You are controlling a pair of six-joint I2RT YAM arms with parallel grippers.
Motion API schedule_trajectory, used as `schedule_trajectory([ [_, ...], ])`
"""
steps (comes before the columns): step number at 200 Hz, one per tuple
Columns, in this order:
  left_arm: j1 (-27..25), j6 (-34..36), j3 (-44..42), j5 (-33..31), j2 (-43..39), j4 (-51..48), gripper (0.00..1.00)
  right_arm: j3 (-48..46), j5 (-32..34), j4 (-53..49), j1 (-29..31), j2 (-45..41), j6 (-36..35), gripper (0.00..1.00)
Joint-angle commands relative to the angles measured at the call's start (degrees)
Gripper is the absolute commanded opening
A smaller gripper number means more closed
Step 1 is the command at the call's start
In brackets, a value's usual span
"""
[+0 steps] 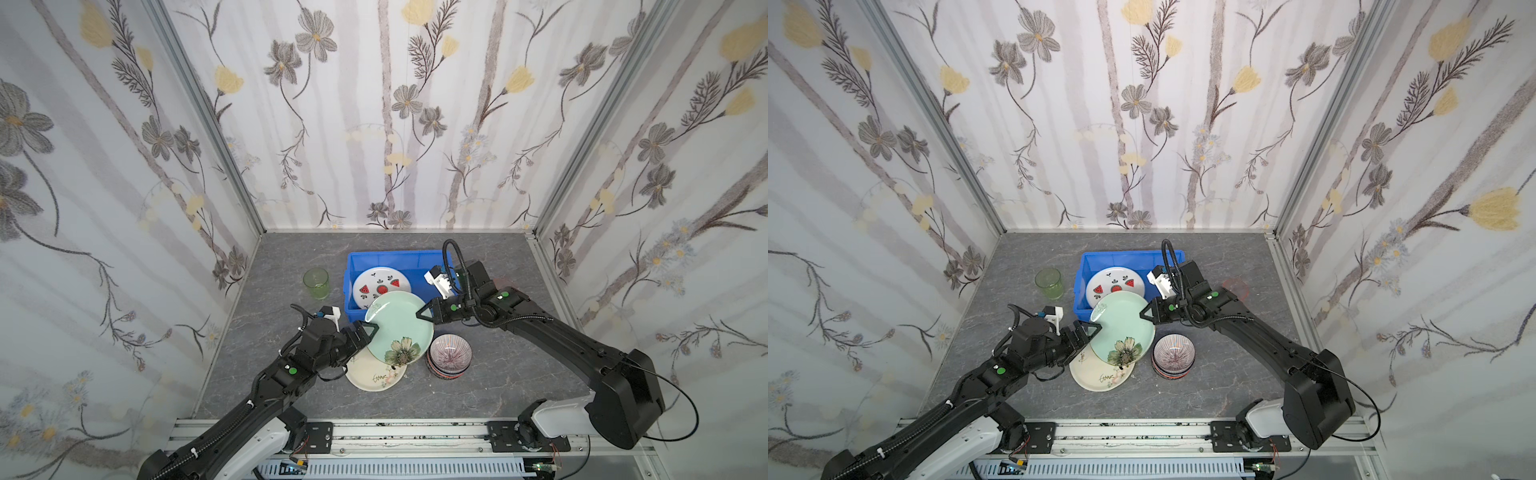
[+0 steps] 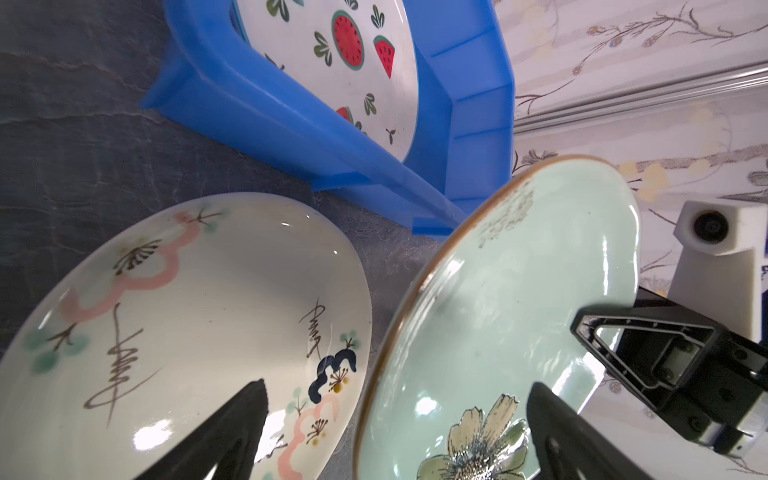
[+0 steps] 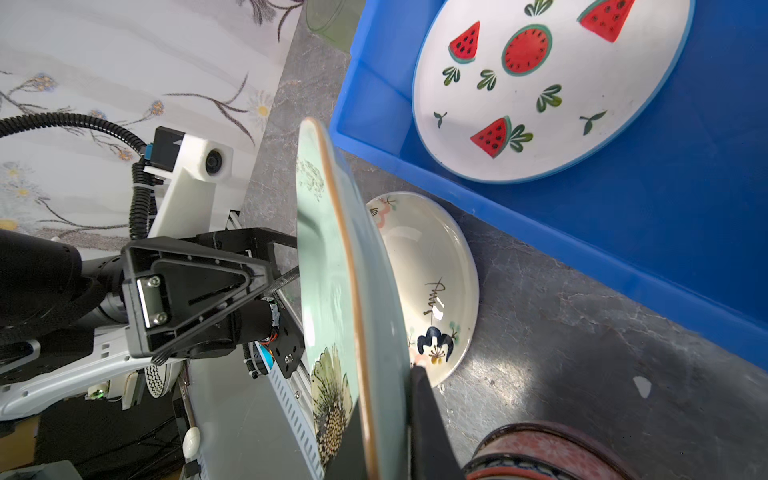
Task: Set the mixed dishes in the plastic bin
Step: 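Lift the green flower bowl with both grippers off the cream plate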
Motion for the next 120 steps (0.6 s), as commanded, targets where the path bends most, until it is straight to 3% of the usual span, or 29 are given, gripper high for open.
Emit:
schedule_trajectory([
  [1, 1.11, 0.40, 1.52, -1.10, -0.60, 1.75, 1.00, 1.02, -3.79, 0.94, -0.95, -1.12, -0.67, 0.00],
  [57, 7.82, 5.91, 7.61, 3.18, 1.95, 1.35, 1.00, 5.46, -3.23, -0.64, -4.11, -0.72, -0.52, 0.00],
  [120, 15.20, 13.23, 14.23, 9.88, 10.76, 0.50, 1.00, 9.73, -0.81, -0.21, -5.21, 0.17, 1.82, 0.00],
])
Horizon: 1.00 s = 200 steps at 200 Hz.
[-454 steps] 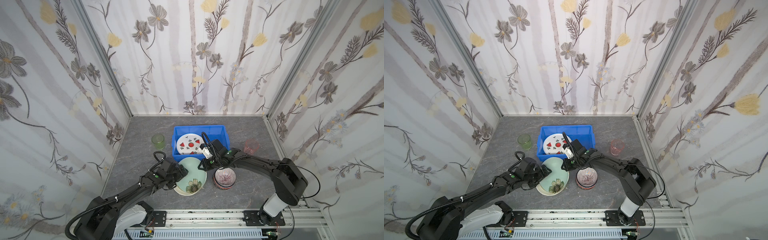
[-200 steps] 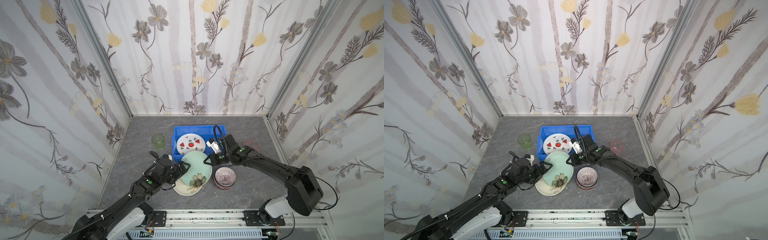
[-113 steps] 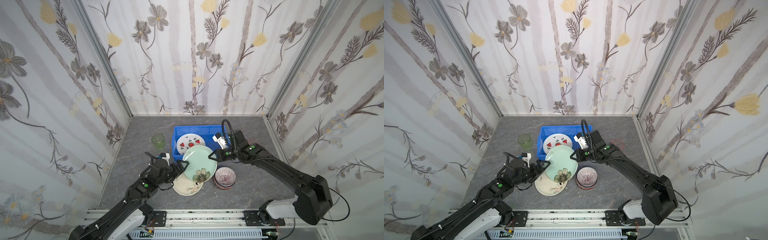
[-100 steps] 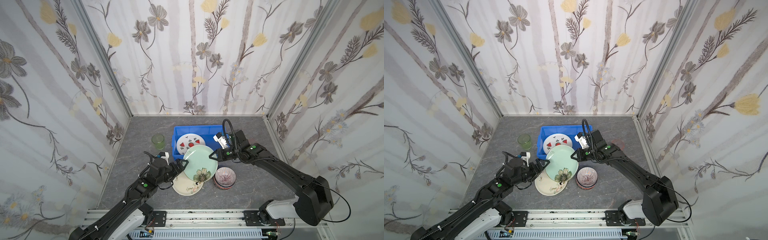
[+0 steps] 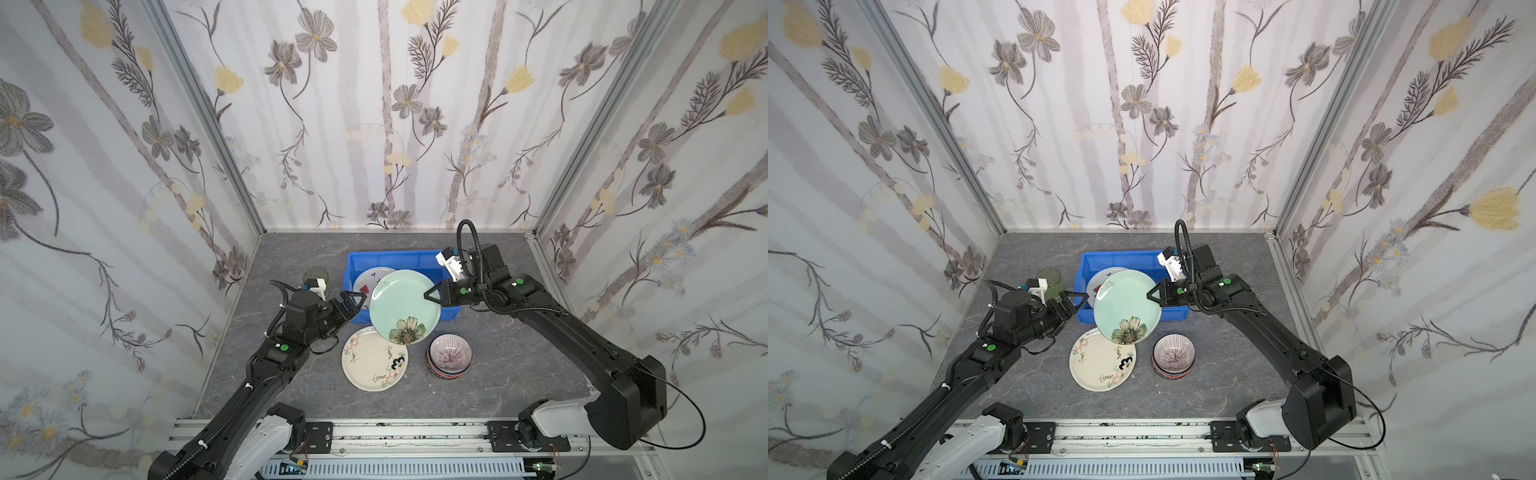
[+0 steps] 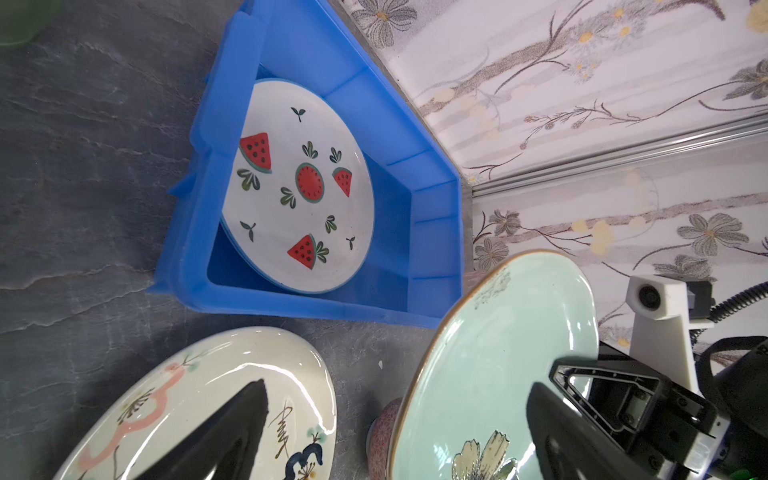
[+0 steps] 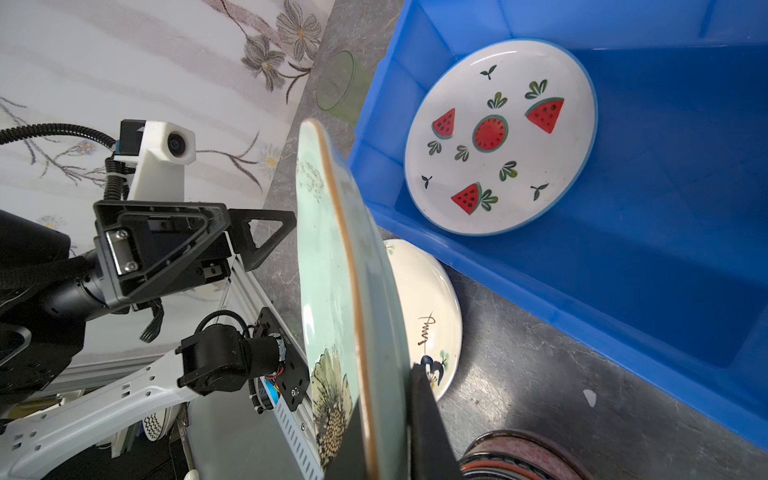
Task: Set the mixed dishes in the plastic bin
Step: 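Lift the green flower bowl with both grippers off the cream plate, then carry the green flower bowl with both grippers over the blue bin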
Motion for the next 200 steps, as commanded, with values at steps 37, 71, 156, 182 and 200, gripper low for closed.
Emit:
schedule_trajectory([
  [37, 3.48, 8.73, 7.15, 5.73, 11.04, 0.32, 1.00, 2.70, 0.60, 4.34, -1.13, -0.27, 3.28, 0.00],
  [71, 4.65, 12.08, 12.75, 6.80, 17.50, 0.19, 1.00, 3.60, 1.63, 5.46, -2.06, -0.29, 5.20, 0.00],
  [156, 10.26, 19.63, 24.46, 3.51, 27.63, -2.98, 1.00, 12.28, 2.97, 9.47, -3.73, 9.83, 10.42, 0.00],
  [182, 11.65, 21.35, 25.97, 2.83, 28.86, -3.41, 1.00, 13.13, 1.28, 15.72, -3.80, 14.62, 14.69, 0.00],
  [200, 12.30, 21.21, 25.94, 3.42, 29.08, -3.54, 1.00, 14.33, 1.22, 19.12, -3.81, 17.91, 17.21, 0.00],
])
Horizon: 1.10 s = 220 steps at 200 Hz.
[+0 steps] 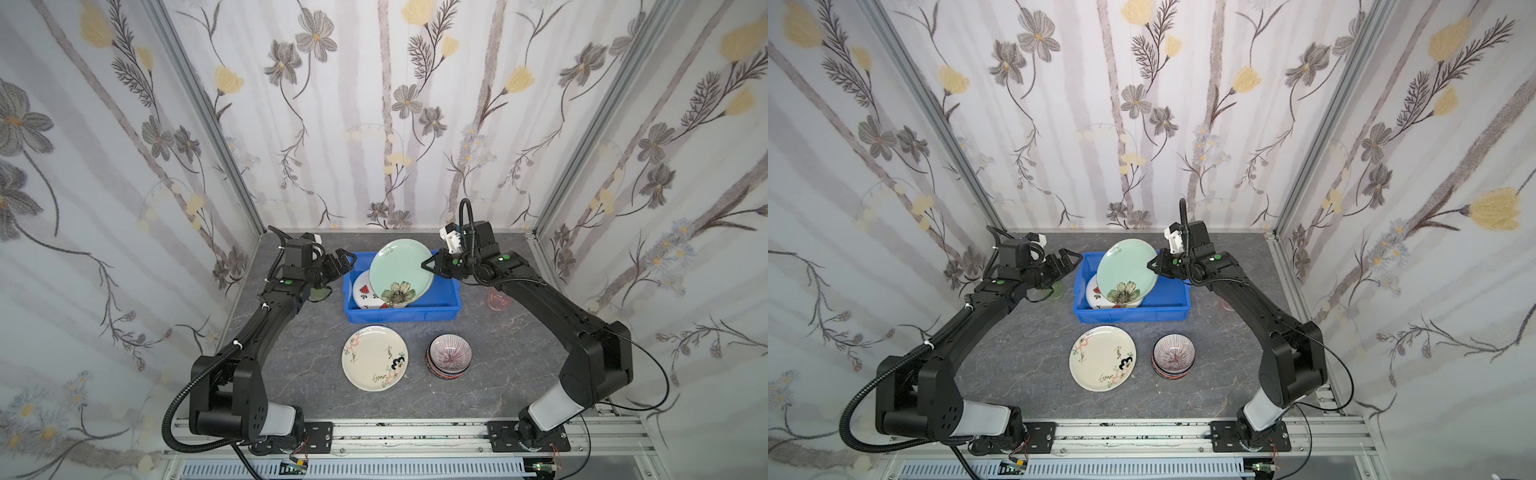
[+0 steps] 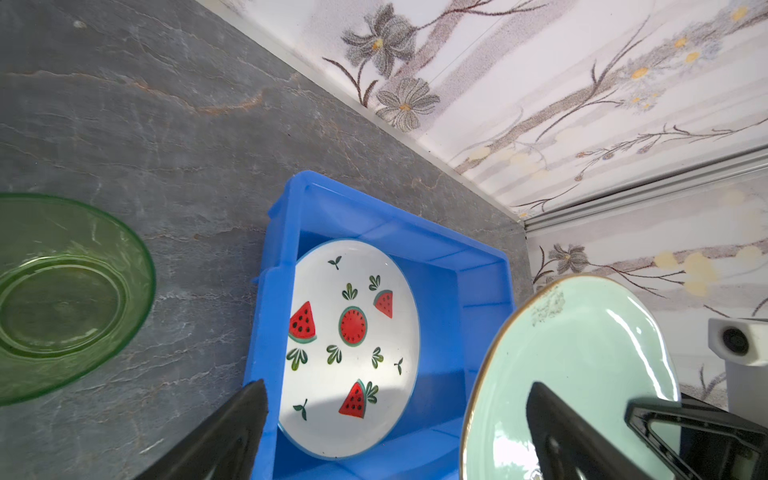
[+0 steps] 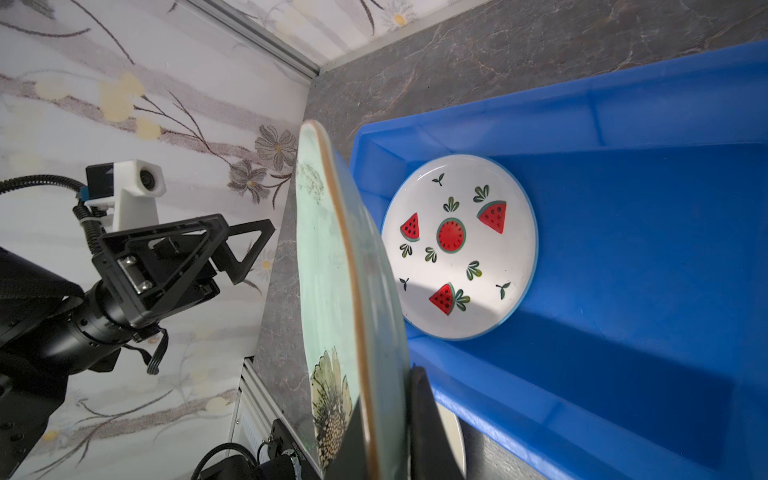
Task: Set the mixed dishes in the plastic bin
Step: 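Carry the green flower bowl with both grippers over the blue bin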
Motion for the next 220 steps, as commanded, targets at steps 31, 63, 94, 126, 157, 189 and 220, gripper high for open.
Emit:
schedule_trajectory([
  [31, 0.70, 3.01, 0.24, -1.41, -0.63, -0.77, 1.00, 4.41, -2.79, 14.10, 0.12, 8.26, 7.14, 0.00],
  [63, 0.65, 3.85, -0.31, -2.49, -1.62, -1.12, 1.00, 5.23, -2.75, 15.72, 0.15, 12.23, 7.91, 0.00],
  [94, 0.65, 4.18, -0.24, -2.68, -1.98, -1.30, 1.00, 5.32, -3.02, 17.26, 0.30, 14.92, 8.46, 0.00],
  [126, 0.70, 4.93, 0.80, -2.44, -2.02, -1.47, 1.00, 5.36, -3.02, 18.14, 0.39, 16.91, 8.26, 0.00],
  [157, 0.65, 6.08, 3.80, -1.17, -0.63, -1.62, 1.00, 5.32, -3.02, 18.81, 0.89, 18.86, 8.07, 0.00],
  [189, 0.67, 8.16, 5.51, -1.69, 0.87, -1.56, 1.00, 5.15, -2.80, 19.38, 1.42, 21.15, 7.85, 0.00],
  [220, 0.78, 8.35, 3.12, -0.89, 1.00, -1.56, 1.00, 5.14, -2.93, 20.26, 1.69, 22.87, 7.98, 0.00],
])
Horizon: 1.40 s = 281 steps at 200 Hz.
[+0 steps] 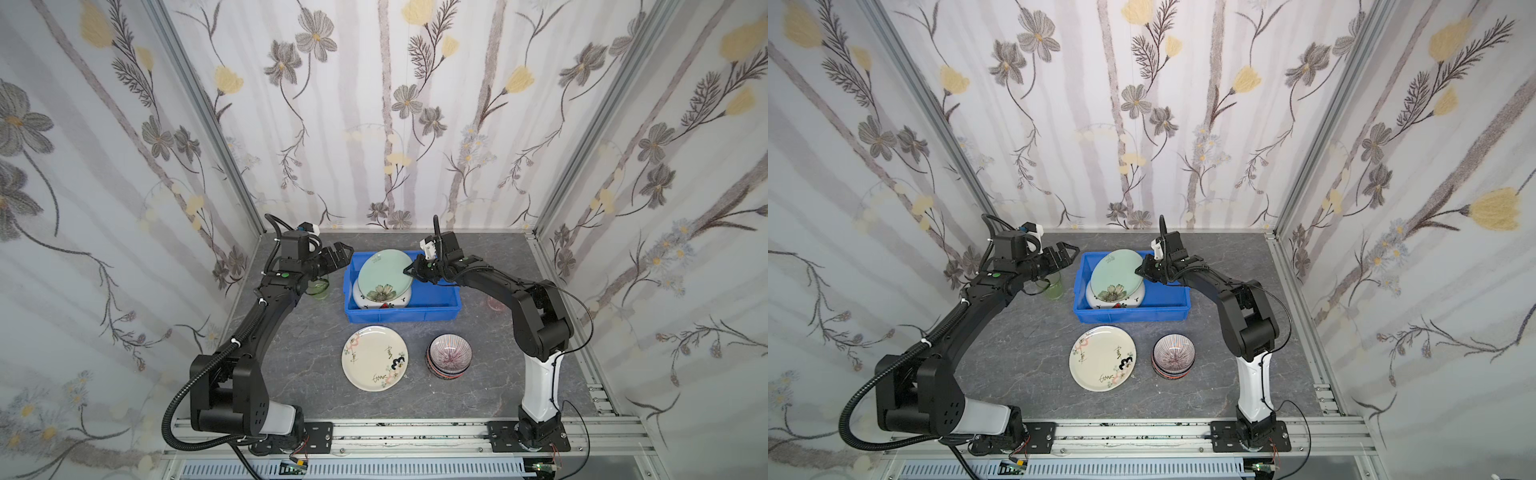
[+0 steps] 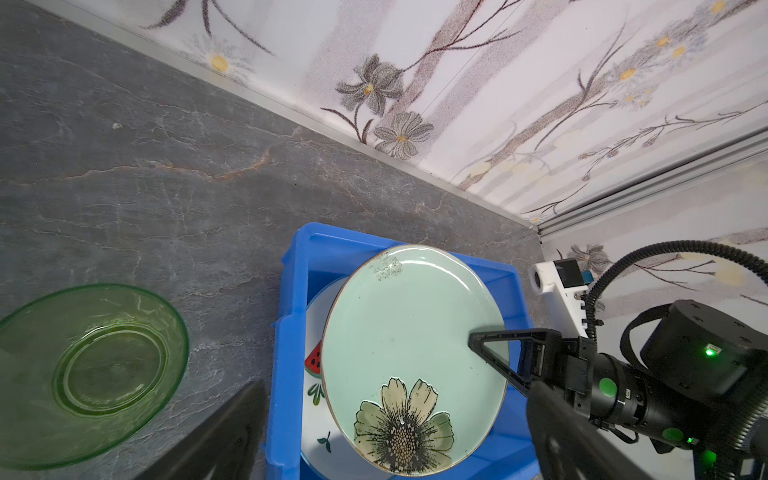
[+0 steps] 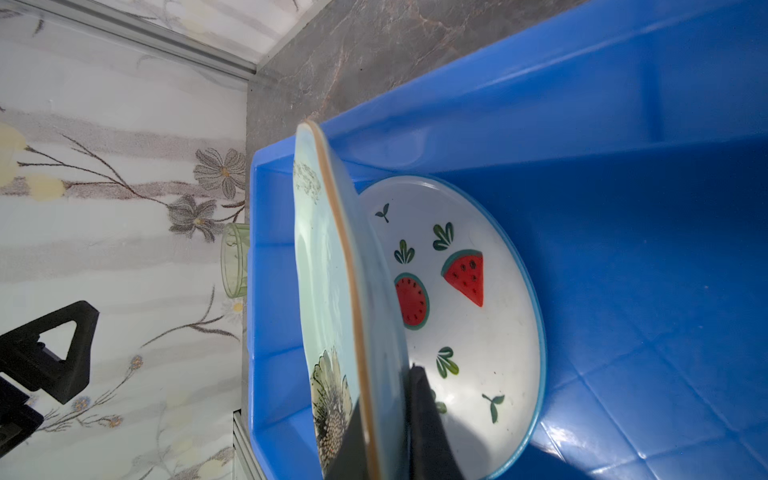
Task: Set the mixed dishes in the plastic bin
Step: 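Carry the green flower bowl with both grippers over the blue bin, then lower the bowl into the bin with the right gripper while the left releases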
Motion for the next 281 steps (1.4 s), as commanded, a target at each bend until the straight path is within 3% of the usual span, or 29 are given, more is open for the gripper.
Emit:
schedule_trajectory([
  [1, 0.13, 1.44, -1.47, 0.65, 0.04, 0.52, 1.00, 0.60, -2.23, 6.73, 0.28, 0.81, 0.90, 0.00],
  [191, 0.13, 1.15, -2.88, 2.45, 0.52, 0.49, 1.00, -2.48, -1.62, 10.04, 1.69, 3.99, 2.59, 0.00],
  [281, 0.13, 0.86, -2.88, 2.86, 0.86, 0.47, 1.00, -2.79, 1.65, 6.58, 1.63, 3.71, -0.45, 0.32],
])
